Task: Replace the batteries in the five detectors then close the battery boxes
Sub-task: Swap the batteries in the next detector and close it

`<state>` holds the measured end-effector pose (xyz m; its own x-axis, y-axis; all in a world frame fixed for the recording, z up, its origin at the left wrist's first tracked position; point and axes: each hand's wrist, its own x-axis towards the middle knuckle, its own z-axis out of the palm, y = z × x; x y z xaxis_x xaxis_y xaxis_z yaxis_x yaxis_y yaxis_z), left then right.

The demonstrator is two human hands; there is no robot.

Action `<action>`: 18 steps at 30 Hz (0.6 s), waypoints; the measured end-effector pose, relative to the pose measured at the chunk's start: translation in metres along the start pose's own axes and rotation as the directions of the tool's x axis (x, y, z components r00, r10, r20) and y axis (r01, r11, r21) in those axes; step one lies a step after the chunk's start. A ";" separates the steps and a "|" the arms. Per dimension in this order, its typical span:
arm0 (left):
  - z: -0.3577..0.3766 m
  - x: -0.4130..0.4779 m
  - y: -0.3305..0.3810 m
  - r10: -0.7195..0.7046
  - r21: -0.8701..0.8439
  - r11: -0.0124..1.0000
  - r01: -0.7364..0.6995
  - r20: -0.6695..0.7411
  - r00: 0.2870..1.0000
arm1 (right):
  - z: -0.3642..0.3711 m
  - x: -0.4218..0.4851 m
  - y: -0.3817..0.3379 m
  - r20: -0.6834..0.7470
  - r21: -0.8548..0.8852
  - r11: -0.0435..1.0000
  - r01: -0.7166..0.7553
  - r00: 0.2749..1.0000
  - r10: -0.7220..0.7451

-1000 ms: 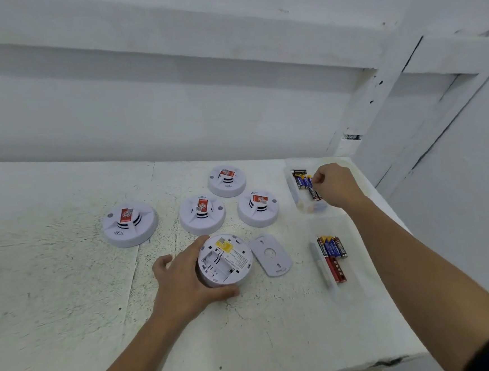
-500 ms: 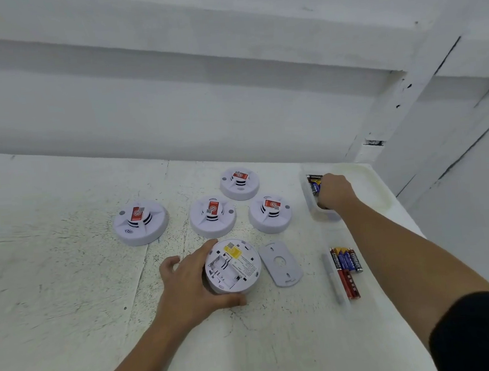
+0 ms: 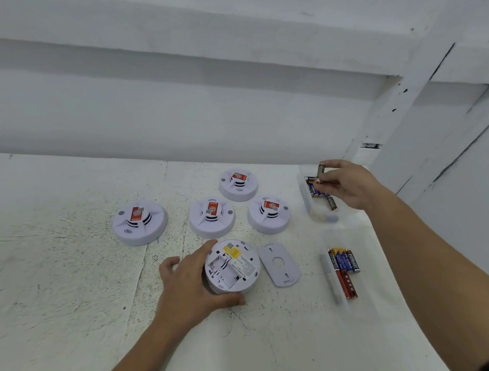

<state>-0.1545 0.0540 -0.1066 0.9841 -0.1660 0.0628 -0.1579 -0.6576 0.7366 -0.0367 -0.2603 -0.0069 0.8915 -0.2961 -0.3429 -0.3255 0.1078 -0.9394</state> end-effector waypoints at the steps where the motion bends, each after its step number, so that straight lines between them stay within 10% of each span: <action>1: 0.000 0.000 0.000 -0.001 0.000 1.000 0.001 -0.001 1.000 | 0.003 -0.008 -0.003 0.035 0.056 0.998 -0.010 0.999 0.008; 18: -0.005 -0.003 0.005 0.016 0.003 1.000 -0.016 0.027 1.000 | 0.081 -0.089 0.040 0.394 -0.035 0.989 -0.142 0.908 0.145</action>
<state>-0.1578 0.0550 -0.0994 0.9789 -0.1960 0.0568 -0.1742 -0.6574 0.7332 -0.1042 -0.1529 -0.0143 0.8863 0.1210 -0.4471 -0.4599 0.1157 -0.8804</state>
